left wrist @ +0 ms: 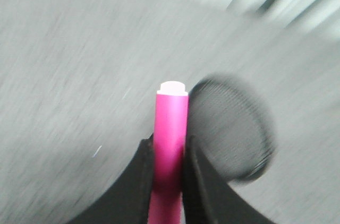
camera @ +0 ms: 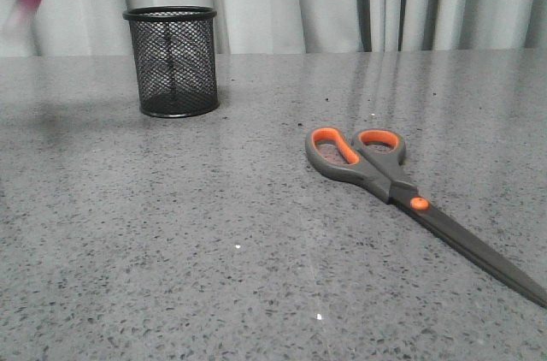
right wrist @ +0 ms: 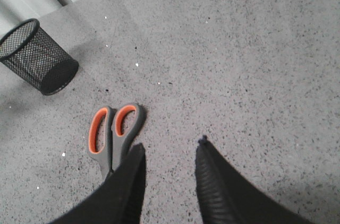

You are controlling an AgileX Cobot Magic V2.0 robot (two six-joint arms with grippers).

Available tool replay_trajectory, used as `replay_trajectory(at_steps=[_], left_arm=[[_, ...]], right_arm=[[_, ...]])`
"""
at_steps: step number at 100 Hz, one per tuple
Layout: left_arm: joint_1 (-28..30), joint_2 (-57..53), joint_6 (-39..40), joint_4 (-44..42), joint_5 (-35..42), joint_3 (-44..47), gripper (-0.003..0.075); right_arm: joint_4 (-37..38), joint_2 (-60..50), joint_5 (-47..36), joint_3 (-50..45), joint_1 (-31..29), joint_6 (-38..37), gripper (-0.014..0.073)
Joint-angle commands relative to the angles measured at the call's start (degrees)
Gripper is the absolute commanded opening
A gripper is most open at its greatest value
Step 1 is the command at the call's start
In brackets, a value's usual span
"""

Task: Put pen and scissors into bin
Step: 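Lower the highlighter into the black mesh cup and release it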

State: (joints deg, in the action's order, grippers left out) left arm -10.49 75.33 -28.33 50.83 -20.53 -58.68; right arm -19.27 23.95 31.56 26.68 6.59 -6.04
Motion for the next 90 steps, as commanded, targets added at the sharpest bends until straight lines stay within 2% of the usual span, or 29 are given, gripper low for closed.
replay_trajectory(at_steps=[1,18,29,48,90], left_arm=[[-2.14,-2.13,-17.99,18.37,4.87,-3.3,-0.0018],[-6.8,-0.16,-44.52,39.33,4.87,-7.38,-0.0018],[-8.0,3.0,-55.5,46.01,3.42,-9.22,-0.0018],[-8.0,10.01,-65.32,55.18,-0.36,-11.59,-0.0018],[-8.0,20.14,-70.19,55.17,-2.89,-16.59,-0.0003]], right_arm=[[-0.49,0.92,-5.7,2.06,-0.07,0.6,0.0204],[-0.49,0.92,-6.21,2.06,-0.07,0.6,0.0204],[-0.49,0.92,-6.21,2.06,-0.07,0.6,0.0204],[-0.49,0.92,-5.71,2.06,-0.07,0.6,0.0204],[-0.49,0.92,-3.51,2.06,-0.07,0.6,0.0204]])
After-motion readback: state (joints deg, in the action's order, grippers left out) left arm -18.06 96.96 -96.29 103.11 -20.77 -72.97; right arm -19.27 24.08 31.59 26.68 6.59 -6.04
